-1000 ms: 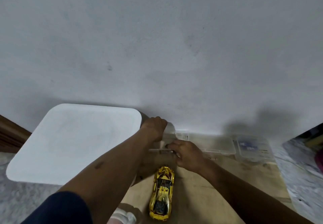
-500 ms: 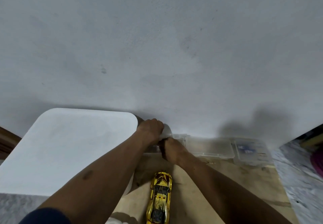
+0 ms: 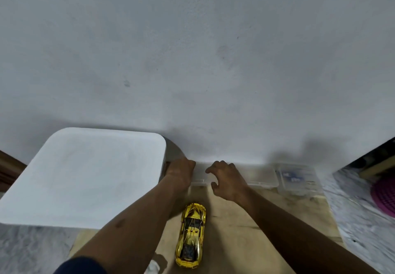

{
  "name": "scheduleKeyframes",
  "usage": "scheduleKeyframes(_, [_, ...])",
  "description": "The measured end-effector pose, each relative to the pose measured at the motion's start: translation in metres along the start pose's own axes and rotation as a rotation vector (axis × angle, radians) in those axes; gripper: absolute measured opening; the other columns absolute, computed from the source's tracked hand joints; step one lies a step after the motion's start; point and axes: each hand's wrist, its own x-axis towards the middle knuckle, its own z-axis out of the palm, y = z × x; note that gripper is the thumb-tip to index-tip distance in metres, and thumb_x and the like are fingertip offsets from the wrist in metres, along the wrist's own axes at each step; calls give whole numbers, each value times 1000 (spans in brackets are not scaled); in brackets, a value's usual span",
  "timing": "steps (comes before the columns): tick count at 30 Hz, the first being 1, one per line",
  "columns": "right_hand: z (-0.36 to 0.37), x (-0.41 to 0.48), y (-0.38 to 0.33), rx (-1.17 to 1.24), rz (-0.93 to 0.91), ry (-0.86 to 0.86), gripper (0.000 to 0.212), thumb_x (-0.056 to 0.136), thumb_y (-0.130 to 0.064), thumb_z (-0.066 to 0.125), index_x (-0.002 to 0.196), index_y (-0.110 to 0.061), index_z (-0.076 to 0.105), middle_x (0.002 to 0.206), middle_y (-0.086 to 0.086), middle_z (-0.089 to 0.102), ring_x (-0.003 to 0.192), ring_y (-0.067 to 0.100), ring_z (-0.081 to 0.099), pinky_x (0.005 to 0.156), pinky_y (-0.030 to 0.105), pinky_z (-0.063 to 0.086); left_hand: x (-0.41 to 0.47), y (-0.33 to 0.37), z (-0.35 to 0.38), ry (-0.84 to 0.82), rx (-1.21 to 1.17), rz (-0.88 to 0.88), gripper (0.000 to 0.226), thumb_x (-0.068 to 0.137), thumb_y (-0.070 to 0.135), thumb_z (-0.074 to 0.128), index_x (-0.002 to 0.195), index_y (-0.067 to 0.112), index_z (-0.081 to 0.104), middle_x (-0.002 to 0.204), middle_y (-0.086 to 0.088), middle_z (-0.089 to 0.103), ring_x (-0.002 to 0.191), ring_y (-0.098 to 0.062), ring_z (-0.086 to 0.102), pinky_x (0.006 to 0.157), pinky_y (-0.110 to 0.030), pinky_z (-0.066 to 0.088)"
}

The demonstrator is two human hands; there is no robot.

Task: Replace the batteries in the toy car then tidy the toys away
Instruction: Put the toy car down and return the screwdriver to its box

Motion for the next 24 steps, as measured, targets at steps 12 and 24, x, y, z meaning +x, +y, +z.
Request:
scheduleKeyframes(12, [29, 10, 9, -228, -115, 64, 37, 81, -28, 73, 115, -14, 69, 112, 8, 67, 102, 29, 62, 89, 40, 48, 6, 4, 26, 17, 128, 0, 54, 93, 12, 63, 141, 15, 40, 141, -13, 44, 128, -32, 48, 106, -38, 41])
scheduleKeyframes(24, [-5, -22, 5, -100, 45, 20, 47, 91, -43, 59, 135, -26, 56, 138, -1, 55, 129, 19, 48, 107, 38, 34, -24, 6, 4, 0, -213, -16, 62, 86, 23, 70, 142, 17, 44, 134, -10, 51, 121, -31, 54, 97, -41, 51])
